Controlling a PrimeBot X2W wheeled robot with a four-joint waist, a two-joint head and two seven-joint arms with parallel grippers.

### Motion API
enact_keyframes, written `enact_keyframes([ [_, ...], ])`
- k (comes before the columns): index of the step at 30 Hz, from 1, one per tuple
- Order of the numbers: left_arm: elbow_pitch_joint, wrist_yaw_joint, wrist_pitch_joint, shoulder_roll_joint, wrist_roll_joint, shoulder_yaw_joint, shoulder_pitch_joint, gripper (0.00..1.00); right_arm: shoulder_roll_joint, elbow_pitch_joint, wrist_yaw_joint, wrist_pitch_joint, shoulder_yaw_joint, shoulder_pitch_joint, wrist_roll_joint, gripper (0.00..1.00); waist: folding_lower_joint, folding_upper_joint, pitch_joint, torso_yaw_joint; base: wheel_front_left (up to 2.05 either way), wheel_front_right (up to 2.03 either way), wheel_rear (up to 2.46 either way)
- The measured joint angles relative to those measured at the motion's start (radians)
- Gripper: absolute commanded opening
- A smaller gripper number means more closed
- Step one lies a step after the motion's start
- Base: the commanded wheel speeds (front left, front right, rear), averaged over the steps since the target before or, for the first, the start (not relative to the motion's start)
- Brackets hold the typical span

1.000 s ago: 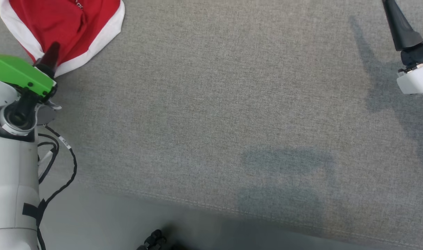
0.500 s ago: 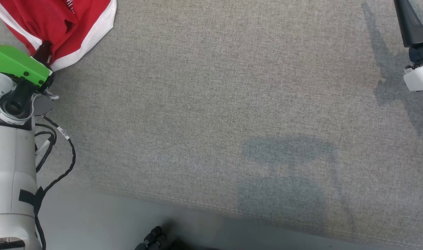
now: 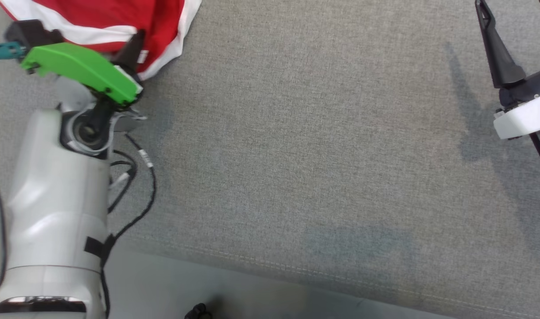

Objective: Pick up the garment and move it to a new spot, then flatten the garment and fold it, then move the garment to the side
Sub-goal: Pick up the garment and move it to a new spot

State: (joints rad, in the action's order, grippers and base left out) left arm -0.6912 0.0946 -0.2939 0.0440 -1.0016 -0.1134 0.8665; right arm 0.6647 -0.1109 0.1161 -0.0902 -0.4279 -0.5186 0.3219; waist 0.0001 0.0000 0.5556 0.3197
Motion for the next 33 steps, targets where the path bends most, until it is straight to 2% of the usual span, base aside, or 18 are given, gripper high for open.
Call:
enact_keyframes([
  [4, 0.031, 0.012, 0.001, -0.039, 0.001, -0.063, -0.001, 0.0, -0.034, 0.019, 0.0, -0.026, -0.006, 0.013, 0.014, 1.0, -0.0001, 0.0, -0.036, -0.006, 0.0, 0.0, 0.0],
  [10, 0.08, 0.02, -0.008, -0.041, 0.021, -0.186, -0.013, 0.0, -0.093, 0.04, 0.0, -0.056, -0.038, 0.019, 0.025, 1.0, 0.0, 0.0, -0.088, -0.039, 0.0, 0.0, 0.0],
  [17, 0.133, 0.021, -0.037, -0.035, 0.027, -0.327, -0.043, 0.0, -0.141, 0.067, 0.002, -0.087, -0.047, 0.026, 0.037, 1.0, 0.0, 0.0, -0.128, -0.121, 0.0, 0.0, 0.0],
  [21, 0.199, 0.021, -0.058, -0.023, -0.069, -0.467, -0.06, 0.0, -0.163, 0.087, 0.008, -0.1, -0.042, 0.056, 0.04, 1.0, 0.0, 0.0, -0.148, -0.174, 0.0, 0.0, 0.0],
  [29, 0.318, 0.016, -0.066, -0.018, -0.141, -0.707, -0.062, 0.0, -0.191, 0.102, 0.008, -0.115, -0.016, 0.094, 0.04, 1.0, -0.0001, 0.0, -0.183, -0.286, 0.0, 0.0, 0.0],
  [33, 0.356, -0.023, -0.055, -0.012, -0.164, -0.792, -0.06, 0.0, -0.2, 0.105, 0.008, -0.121, -0.005, 0.108, 0.04, 1.0, 0.0, 0.0, -0.195, -0.345, 0.0, 0.0, 0.0],
])
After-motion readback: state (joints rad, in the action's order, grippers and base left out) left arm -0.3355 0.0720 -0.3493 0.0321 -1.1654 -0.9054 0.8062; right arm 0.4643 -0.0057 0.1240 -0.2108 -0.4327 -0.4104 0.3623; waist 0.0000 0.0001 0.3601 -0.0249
